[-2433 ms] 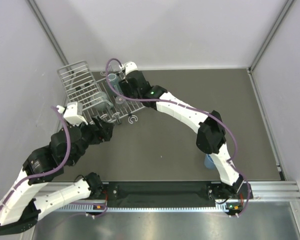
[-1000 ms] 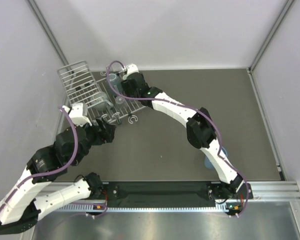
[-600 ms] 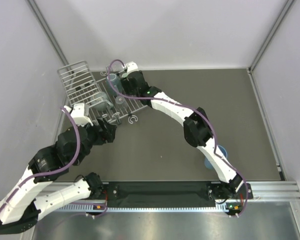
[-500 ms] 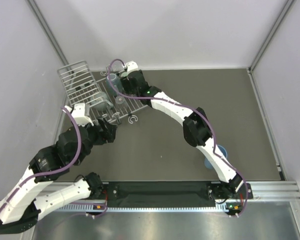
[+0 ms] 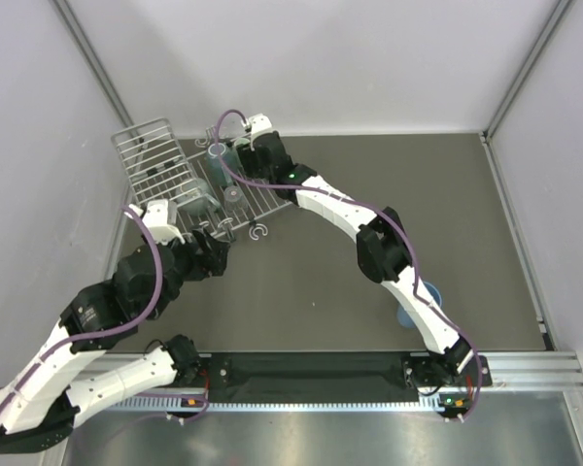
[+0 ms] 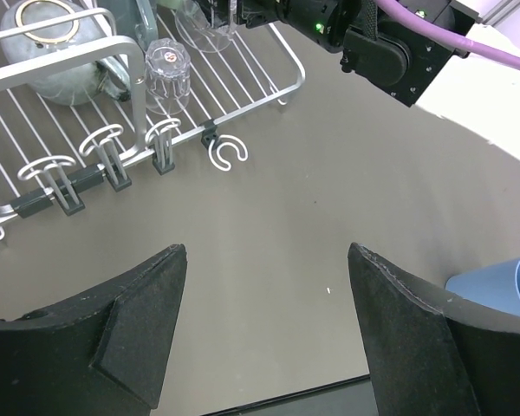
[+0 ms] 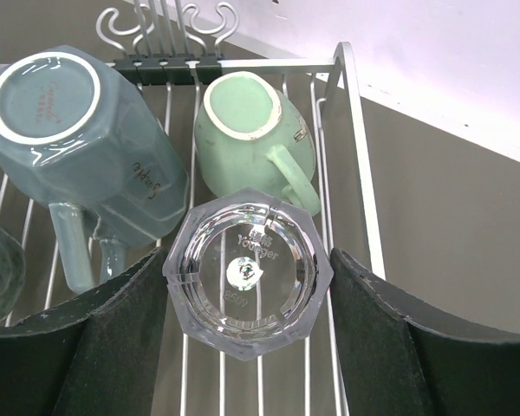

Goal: Load the cups into the dish rack

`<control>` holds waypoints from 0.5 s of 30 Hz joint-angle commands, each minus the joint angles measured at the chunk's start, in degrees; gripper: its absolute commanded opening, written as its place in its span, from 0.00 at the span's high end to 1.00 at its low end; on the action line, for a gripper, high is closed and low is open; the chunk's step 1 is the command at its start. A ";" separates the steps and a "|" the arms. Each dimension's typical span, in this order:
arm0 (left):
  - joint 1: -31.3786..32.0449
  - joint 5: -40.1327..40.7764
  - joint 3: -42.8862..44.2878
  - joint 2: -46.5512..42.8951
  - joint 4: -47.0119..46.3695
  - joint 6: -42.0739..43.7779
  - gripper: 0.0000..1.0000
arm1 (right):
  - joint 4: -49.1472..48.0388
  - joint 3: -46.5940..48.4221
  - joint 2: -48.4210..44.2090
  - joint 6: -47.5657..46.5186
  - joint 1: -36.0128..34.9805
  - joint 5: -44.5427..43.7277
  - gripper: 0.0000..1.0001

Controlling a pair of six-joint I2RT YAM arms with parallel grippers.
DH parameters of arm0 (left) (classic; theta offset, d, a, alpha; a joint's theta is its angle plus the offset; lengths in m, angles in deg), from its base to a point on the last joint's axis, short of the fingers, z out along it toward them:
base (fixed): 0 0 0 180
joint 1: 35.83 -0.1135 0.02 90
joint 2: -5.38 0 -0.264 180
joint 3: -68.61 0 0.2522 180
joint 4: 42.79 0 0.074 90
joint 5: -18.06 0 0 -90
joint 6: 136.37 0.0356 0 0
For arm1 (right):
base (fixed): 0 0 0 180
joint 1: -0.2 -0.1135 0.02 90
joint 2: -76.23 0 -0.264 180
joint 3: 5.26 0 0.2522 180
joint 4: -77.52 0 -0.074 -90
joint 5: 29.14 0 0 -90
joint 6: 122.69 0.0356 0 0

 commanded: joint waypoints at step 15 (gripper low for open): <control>0.09 -2.79 1.34 -0.37 -0.46 -3.63 0.12 | 0.50 1.46 -4.42 1.13 0.08 1.31 0.08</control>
